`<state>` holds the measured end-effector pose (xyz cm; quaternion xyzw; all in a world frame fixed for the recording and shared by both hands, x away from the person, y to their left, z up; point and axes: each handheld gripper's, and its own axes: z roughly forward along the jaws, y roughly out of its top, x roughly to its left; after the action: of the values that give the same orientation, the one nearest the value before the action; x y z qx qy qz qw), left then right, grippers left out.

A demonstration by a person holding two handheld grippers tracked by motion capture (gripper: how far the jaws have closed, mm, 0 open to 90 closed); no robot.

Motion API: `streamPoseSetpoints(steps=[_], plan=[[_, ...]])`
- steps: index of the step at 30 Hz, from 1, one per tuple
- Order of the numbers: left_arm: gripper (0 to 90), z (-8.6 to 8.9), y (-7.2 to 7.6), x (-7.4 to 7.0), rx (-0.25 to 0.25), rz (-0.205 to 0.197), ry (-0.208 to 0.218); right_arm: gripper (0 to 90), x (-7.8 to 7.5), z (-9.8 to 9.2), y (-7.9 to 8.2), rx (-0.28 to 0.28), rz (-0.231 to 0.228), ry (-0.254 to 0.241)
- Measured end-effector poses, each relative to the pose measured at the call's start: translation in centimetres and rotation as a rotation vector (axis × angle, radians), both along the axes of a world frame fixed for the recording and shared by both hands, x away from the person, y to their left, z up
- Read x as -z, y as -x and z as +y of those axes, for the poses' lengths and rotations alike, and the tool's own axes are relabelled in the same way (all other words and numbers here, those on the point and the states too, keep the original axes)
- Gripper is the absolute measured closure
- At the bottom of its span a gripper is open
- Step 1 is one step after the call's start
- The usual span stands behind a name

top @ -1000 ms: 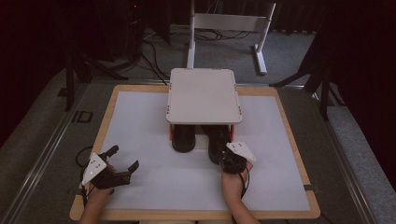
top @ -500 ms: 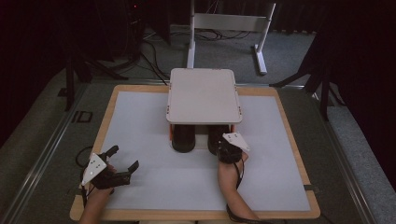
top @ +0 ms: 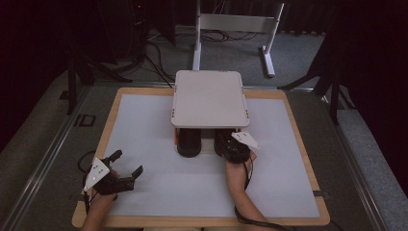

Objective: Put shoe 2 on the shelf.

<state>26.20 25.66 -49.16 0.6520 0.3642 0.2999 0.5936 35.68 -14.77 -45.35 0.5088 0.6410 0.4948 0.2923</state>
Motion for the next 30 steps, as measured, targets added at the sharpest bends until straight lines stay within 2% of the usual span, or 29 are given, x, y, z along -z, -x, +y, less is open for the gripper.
streamPoseSetpoints(steps=[3, 5, 6, 8, 10, 12, 17, 23, 30], plan=[[0.8, 0.0, 0.0, 0.0, 0.0, 0.0, 0.0, 46.8, -0.6, -0.4, 0.1, -0.047, 0.007, -0.014], [0.8, 0.0, 0.0, 0.0, -0.001, -0.001, 0.0, 38.2, -1.0, -0.6, 0.2, -0.06, 0.016, 0.002], [0.8, 0.0, 0.0, 0.0, -0.001, -0.002, 0.0, 36.3, -1.2, -0.8, 0.4, -0.07, 0.005, -0.002], [0.8, 0.0, 0.0, 0.0, -0.002, -0.001, 0.0, 25.8, -1.5, -1.2, 0.7, -0.088, -0.008, -0.007], [0.8, 0.0, 0.0, 0.0, -0.003, 0.0, 0.001, 21.2, -1.8, -1.6, 0.9, -0.089, -0.035, -0.002], [0.8, 0.0, 0.0, 0.0, -0.003, 0.0, 0.001, 14.1, -2.0, -2.2, 1.1, -0.104, -0.042, 0.006], [0.7, 0.0, 0.0, 0.0, -0.003, 0.0, 0.005, 13.9, -2.7, -3.9, 2.1, -0.118, -0.068, -0.009], [0.8, 0.0, 0.0, 0.0, -0.003, 0.001, 0.006, 14.0, -3.1, -5.8, 3.2, -0.113, -0.097, 0.016], [0.8, 0.0, 0.0, 0.0, -0.003, -0.001, 0.004, 14.0, -2.9, -7.8, 3.7, -0.093, -0.103, 0.039]])
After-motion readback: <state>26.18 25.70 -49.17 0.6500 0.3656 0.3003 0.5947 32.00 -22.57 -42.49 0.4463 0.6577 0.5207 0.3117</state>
